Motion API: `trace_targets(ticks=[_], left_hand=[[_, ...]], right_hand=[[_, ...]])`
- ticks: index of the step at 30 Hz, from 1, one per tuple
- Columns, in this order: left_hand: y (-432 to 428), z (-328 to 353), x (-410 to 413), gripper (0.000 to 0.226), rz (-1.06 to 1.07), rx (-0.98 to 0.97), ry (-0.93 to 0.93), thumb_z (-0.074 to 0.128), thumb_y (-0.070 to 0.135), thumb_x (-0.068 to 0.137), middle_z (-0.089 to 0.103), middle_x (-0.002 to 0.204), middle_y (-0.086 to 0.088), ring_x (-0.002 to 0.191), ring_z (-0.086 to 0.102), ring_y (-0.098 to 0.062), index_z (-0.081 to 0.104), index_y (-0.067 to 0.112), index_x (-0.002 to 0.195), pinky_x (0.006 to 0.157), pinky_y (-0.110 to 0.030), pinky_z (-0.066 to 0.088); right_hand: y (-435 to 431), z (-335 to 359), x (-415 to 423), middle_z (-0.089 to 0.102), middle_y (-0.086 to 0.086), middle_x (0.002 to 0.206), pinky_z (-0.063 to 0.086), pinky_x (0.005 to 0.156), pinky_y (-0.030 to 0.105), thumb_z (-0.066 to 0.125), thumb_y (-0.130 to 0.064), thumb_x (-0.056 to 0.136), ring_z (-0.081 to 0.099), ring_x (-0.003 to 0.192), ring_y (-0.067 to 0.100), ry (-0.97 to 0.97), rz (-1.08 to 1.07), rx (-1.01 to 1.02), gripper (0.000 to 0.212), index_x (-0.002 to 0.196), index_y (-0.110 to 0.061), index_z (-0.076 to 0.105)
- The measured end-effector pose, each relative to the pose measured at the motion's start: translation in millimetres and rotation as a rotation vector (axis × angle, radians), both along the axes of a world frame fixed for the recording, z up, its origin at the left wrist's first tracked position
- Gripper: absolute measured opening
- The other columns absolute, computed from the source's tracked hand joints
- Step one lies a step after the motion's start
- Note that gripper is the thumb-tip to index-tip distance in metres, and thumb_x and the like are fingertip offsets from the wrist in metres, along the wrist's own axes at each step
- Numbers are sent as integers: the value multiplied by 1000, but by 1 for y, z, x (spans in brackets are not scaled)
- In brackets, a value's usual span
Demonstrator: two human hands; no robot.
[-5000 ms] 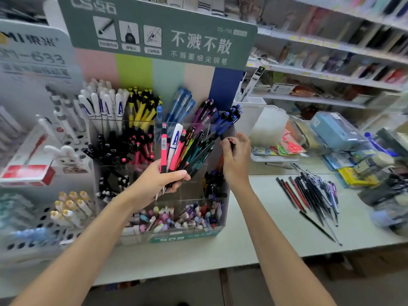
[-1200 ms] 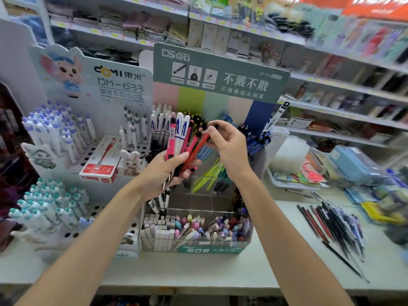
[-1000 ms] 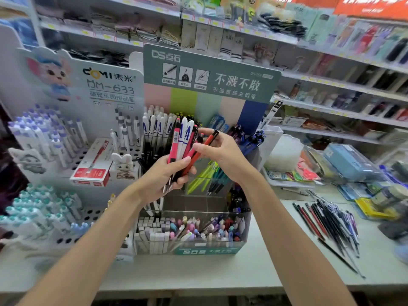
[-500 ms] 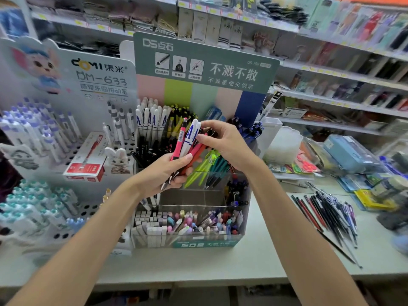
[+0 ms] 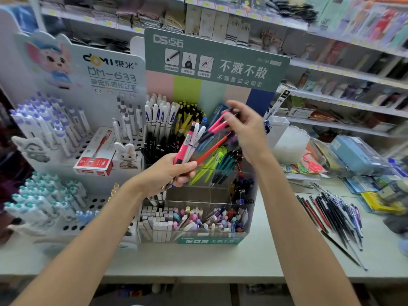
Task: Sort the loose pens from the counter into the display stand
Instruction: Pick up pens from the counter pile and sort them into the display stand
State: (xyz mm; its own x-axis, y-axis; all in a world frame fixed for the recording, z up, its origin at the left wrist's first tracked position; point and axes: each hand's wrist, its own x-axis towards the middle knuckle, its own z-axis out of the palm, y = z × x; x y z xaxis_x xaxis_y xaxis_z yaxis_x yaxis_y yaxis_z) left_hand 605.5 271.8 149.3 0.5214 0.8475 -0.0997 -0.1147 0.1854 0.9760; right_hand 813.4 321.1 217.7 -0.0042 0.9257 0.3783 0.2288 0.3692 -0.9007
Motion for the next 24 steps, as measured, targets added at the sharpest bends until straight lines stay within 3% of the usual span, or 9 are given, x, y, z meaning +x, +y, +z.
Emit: trace_targets(ticks=[2, 4, 9, 13, 15, 17, 20, 24], left_hand=[[-2, -2, -14, 17, 51, 2, 36, 51, 12, 99, 58, 74, -4, 50, 43, -7, 55, 1, 111, 44, -14, 34], [-4, -4, -32, 14, 152, -19, 12, 49, 11, 100, 63, 79, -7, 50, 45, -7, 52, 4, 112, 43, -14, 35], [-4, -3, -61, 9, 370, 1, -66, 49, 11, 101, 70, 93, -12, 47, 44, -6, 49, 5, 107, 39, -14, 35], [-5, -3, -63, 9, 368, 4, -75, 50, 11, 100, 70, 89, -10, 49, 45, -8, 48, 7, 109, 42, -15, 38], [-6, -5, -63, 9, 367, 14, -74, 50, 11, 100, 70, 87, -9, 50, 45, -9, 49, 8, 109, 44, -16, 38], [-7, -8, -62, 9, 361, 19, -80, 49, 10, 100, 70, 87, -9, 50, 45, -9, 50, 8, 109, 45, -16, 38], [-8, -13, -63, 12, 352, 6, -89, 50, 12, 100, 69, 89, -10, 52, 45, -9, 50, 9, 112, 46, -17, 39], [-7, -14, -63, 14, 339, 4, -99, 52, 13, 99, 70, 90, -11, 53, 46, -10, 51, 9, 112, 48, -18, 39]], right_hand=[[6, 6, 7, 65, 3, 92, 55, 71, 22, 61, -4, 94, 64, 81, 12, 97, -152, 69, 25, 116, -15, 62], [10, 6, 10, 64, 2, 94, 58, 79, 32, 61, -7, 94, 63, 84, 15, 66, -242, 111, 24, 115, -17, 62], [9, -21, -15, 65, 3, 93, 58, 83, 45, 61, -6, 94, 62, 82, 15, -163, -83, 48, 23, 115, -16, 63], [13, -43, -39, 62, 8, 129, 40, 101, 18, 60, -10, 96, 58, 114, 12, -439, -99, 71, 36, 132, -7, 58], [10, -46, -46, 58, 9, 137, 33, 108, 19, 61, -11, 96, 51, 128, 17, -472, -148, 94, 42, 137, -4, 53], [4, -50, -49, 62, 7, 129, 42, 101, 18, 64, -10, 93, 59, 116, 14, -458, -195, 174, 42, 134, -3, 53], [-11, -64, -54, 63, 2, 110, 46, 67, 13, 68, -9, 90, 60, 71, 15, -441, -204, 248, 38, 123, -5, 50], [-15, -83, -63, 65, 4, 114, 43, 71, 21, 61, -12, 96, 49, 59, -2, -583, -46, 103, 31, 126, -8, 55]])
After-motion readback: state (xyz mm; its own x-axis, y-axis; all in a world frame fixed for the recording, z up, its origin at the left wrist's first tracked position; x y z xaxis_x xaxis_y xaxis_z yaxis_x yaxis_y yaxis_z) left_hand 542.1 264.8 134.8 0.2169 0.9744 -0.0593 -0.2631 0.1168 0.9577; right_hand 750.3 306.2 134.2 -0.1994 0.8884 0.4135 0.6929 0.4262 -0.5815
